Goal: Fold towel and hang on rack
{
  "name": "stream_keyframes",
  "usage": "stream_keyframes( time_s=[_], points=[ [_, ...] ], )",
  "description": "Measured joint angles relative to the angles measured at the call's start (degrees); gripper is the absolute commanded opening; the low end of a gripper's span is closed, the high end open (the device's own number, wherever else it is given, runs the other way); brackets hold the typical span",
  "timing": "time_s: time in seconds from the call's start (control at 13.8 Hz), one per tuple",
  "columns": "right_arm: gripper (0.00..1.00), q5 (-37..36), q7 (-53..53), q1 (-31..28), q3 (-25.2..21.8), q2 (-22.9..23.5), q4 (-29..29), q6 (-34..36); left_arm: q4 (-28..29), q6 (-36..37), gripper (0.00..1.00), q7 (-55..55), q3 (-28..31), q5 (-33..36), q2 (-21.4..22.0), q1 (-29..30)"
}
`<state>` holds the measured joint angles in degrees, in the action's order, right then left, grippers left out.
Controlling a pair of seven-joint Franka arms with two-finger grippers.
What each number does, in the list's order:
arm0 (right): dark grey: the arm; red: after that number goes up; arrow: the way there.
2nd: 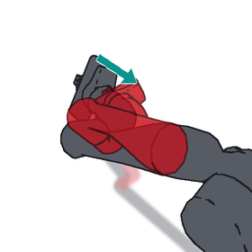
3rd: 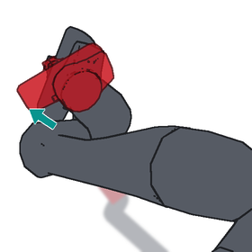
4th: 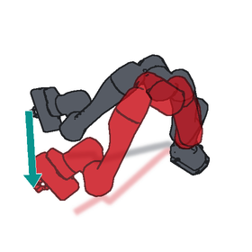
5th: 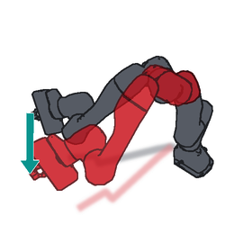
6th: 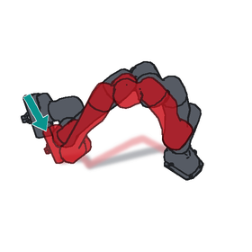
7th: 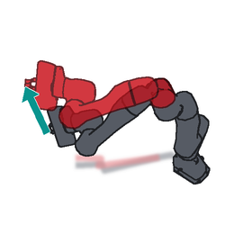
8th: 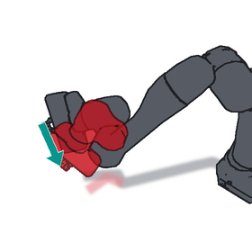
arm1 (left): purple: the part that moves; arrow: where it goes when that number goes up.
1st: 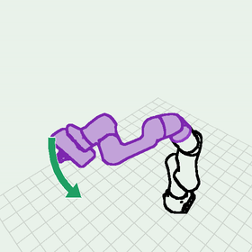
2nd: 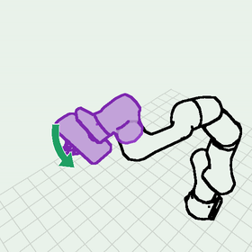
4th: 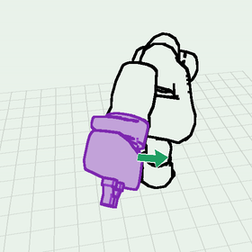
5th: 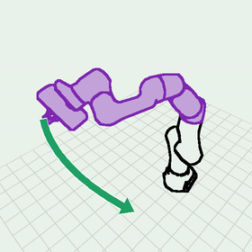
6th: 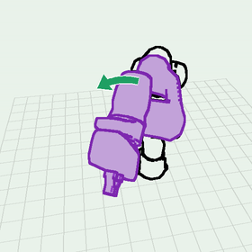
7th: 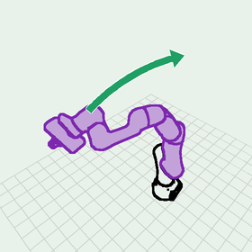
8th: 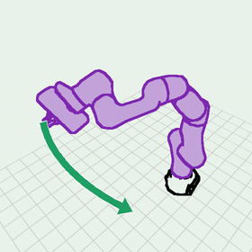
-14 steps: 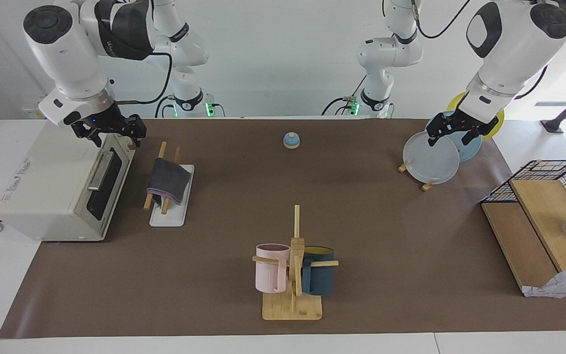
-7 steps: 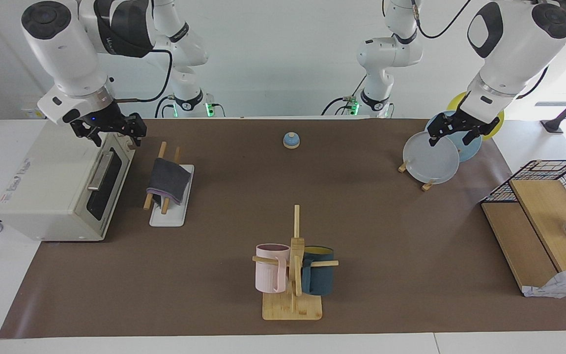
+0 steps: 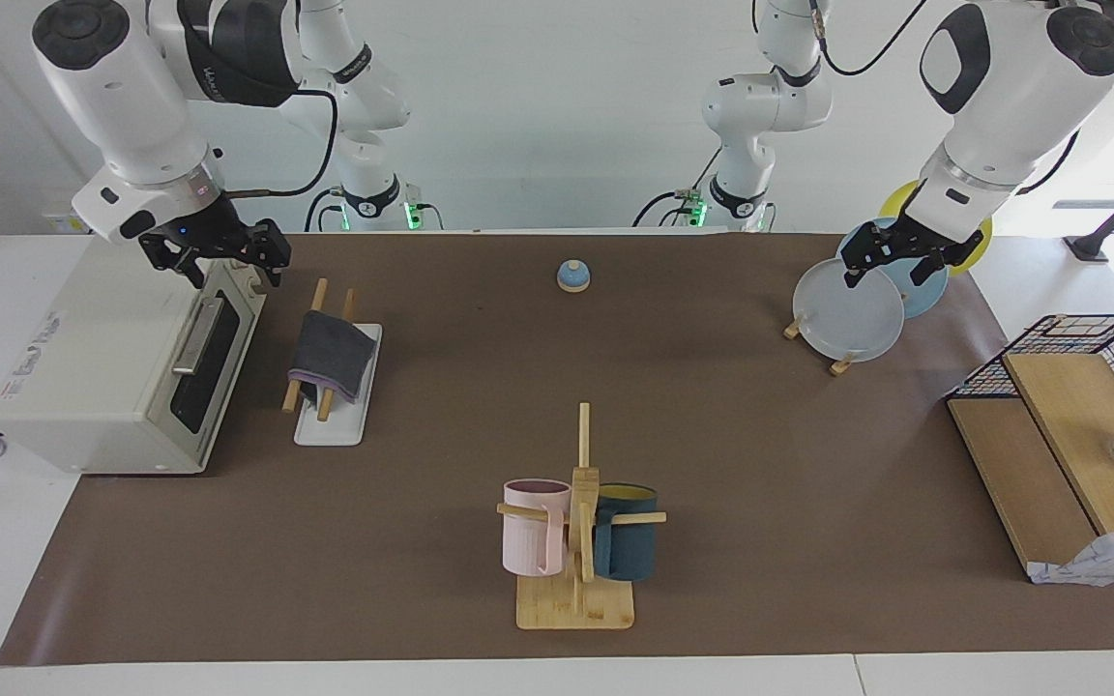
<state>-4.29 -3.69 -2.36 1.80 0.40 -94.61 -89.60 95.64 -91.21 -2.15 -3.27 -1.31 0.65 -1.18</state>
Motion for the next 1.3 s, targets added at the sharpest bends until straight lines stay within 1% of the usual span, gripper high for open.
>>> stream_keyframes(
  time_s=[0.8, 1.09, 1.3],
  points=[
    [1.00, 0.42, 0.00, 0.00, -0.07, -0.59, 0.18, 0.00, 0.00, 0.00, 1.00, 0.00, 0.01, 0.00, 0.00, 0.00],
    [1.00, 4.14, 0.02, -0.10, -0.13, -0.72, 0.19, 0.02, 0.00, 0.00, 1.00, 0.00, 0.01, 0.00, 0.00, 0.00],
    [1.00, 4.41, 0.02, -0.09, -0.13, -0.82, 0.33, 0.02, 0.00, 0.00, 1.00, 0.00, 0.01, 0.00, 0.00, 0.00]
  ],
)
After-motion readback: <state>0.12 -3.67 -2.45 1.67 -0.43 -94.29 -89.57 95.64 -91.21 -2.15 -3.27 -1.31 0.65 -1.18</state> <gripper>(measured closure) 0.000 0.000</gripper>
